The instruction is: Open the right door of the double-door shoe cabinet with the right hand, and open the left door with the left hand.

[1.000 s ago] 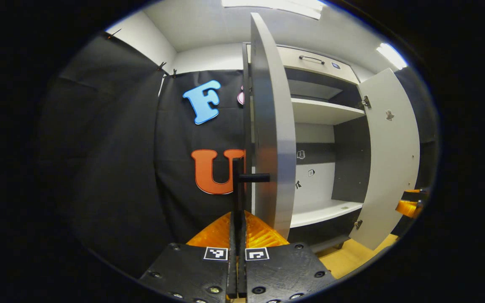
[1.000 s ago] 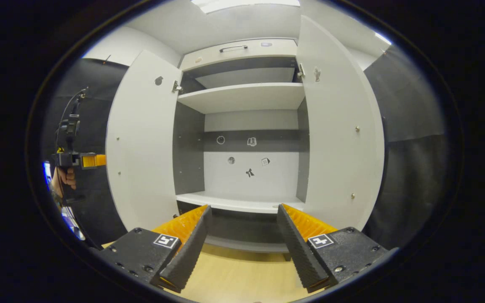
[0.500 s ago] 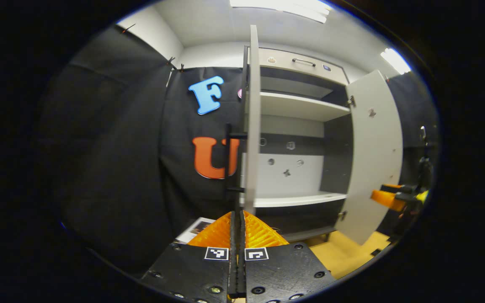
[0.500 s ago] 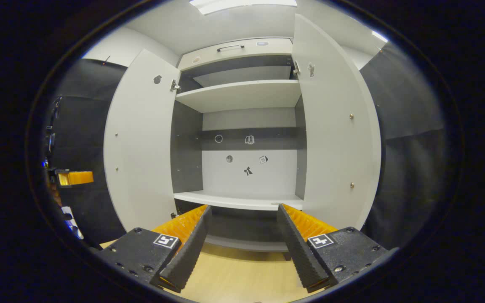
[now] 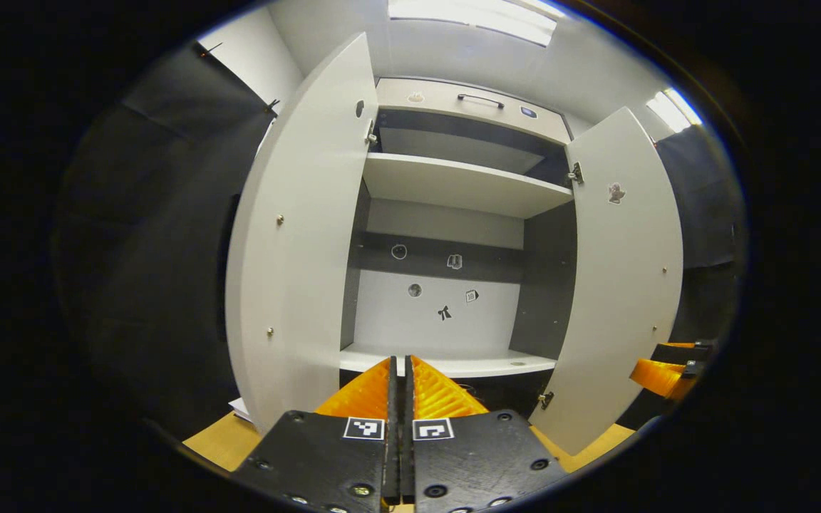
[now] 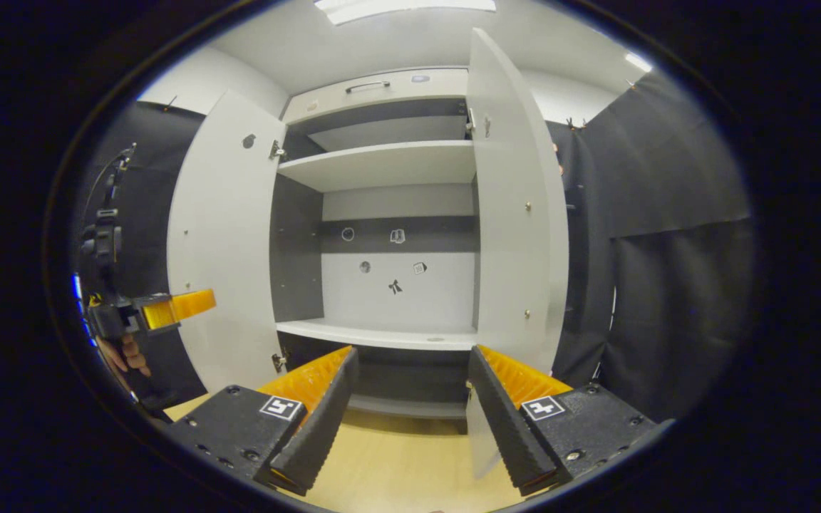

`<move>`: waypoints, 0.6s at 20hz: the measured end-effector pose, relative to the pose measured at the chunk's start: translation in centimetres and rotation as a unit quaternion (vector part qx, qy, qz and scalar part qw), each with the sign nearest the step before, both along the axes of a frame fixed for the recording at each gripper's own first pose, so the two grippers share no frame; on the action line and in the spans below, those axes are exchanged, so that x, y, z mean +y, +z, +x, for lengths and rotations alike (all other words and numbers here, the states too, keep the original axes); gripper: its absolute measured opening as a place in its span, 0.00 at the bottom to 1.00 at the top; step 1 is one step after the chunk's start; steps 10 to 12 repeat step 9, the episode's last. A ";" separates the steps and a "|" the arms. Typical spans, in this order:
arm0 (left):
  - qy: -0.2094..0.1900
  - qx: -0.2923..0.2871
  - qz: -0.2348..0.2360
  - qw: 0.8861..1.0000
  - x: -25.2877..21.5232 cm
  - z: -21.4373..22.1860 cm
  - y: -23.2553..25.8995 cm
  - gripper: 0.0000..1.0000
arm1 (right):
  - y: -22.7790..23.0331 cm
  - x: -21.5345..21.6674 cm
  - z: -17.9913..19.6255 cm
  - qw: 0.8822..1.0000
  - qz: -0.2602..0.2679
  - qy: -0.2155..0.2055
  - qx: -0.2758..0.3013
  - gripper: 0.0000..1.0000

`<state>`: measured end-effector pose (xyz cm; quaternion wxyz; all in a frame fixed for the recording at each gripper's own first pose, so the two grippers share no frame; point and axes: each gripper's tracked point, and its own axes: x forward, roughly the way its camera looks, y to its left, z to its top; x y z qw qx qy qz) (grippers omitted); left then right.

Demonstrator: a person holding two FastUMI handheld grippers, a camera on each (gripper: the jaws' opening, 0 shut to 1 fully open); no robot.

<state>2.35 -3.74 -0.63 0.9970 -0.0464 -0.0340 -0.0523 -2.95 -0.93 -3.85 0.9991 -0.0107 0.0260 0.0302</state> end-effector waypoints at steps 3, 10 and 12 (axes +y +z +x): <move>0.014 0.007 0.023 1.000 -0.9 0.0 -0.8 0.66 | 0.4 -0.5 -0.5 1.000 -0.008 -0.003 -0.012 0.96; 0.037 0.002 0.029 0.999 -0.9 -0.7 0.1 0.75 | 1.3 -0.9 -0.4 1.000 -0.010 -0.004 -0.027 0.97; 0.037 0.002 0.029 0.999 -0.9 -0.7 0.1 0.75 | 1.3 -0.9 -0.4 1.000 -0.010 -0.004 -0.027 0.97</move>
